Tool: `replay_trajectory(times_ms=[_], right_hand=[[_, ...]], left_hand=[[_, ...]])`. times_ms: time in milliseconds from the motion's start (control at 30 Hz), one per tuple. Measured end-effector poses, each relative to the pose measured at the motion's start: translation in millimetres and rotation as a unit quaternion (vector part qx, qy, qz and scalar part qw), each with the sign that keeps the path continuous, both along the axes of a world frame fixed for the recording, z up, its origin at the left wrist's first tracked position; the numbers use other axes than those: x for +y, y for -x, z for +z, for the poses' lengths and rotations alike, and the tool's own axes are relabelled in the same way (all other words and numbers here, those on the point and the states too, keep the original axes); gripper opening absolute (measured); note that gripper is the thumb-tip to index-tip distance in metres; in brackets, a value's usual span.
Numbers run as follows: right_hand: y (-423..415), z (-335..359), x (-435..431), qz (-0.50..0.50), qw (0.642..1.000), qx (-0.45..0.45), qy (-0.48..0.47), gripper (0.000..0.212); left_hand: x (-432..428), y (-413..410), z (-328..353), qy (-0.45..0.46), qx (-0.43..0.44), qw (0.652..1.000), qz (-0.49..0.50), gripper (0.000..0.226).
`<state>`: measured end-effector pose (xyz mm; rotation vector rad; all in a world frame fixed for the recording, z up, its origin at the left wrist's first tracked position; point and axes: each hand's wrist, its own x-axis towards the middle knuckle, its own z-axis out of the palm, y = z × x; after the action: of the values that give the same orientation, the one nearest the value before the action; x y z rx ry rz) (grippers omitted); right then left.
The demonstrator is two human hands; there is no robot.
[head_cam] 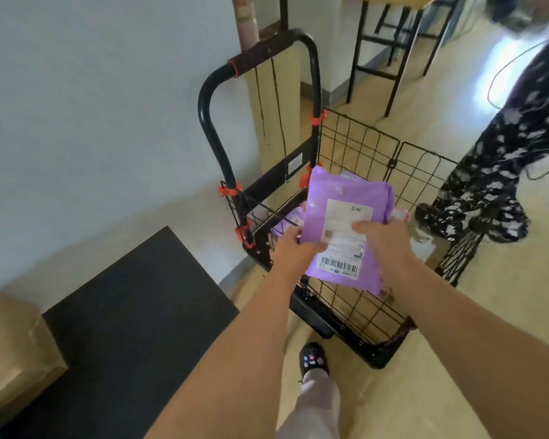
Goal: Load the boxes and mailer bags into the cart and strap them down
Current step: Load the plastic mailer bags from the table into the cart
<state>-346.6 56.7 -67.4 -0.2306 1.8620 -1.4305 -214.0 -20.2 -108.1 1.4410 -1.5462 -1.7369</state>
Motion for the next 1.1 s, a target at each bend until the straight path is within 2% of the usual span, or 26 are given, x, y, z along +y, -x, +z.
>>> replay_trajectory(times_ms=[133,300,333,400,467,533,600,767,967,1100], right_hand=[[45.5,-8.1,-19.4,-0.025,0.999,-0.034,-0.016,0.028],[95.4,-21.0,-50.4,-0.038,0.998,0.034,-0.036,0.036],[102.6,-23.4,-53.7,-0.042,0.997,0.05,-0.035,0.042],[116.1,-29.2,-57.0,-0.045,0.993,0.096,-0.053,0.068],[128.6,-34.0,-58.3,-0.049,0.978,0.175,-0.103,0.09],[139.9,-37.2,-58.4,-0.036,0.956,0.252,-0.145,0.095],[150.7,-40.0,-60.0,0.025,0.936,0.308,-0.169,0.093],[174.4,-48.4,-71.2,0.181,0.887,0.357,-0.23,0.081],[233.8,-78.0,-75.5,0.239,0.879,0.334,-0.244,0.089],[290.4,-104.3,-77.4,0.287,0.889,0.241,-0.263,0.051]], left_hand=[[-28.7,44.1,-5.2,-0.02,0.008,0.998,-0.052,0.045],[-66.7,88.7,-14.0,-0.018,-0.018,0.996,-0.085,0.044],[-72.9,95.6,-17.5,-0.01,-0.03,0.995,-0.09,0.042],[-82.8,107.8,-23.9,0.002,-0.045,0.994,-0.103,0.041],[-88.6,119.8,-28.8,0.019,-0.054,0.992,-0.115,0.041],[-90.2,131.4,-32.6,0.053,-0.08,0.987,-0.131,0.035],[-89.6,143.3,-36.4,0.084,-0.104,0.979,-0.156,0.026],[-86.1,174.5,-48.9,0.113,-0.153,0.961,-0.2,0.02],[-72.4,224.0,-72.9,0.094,-0.214,0.949,-0.213,0.021],[-54.7,264.0,-94.7,0.07,-0.247,0.943,-0.212,0.025]])
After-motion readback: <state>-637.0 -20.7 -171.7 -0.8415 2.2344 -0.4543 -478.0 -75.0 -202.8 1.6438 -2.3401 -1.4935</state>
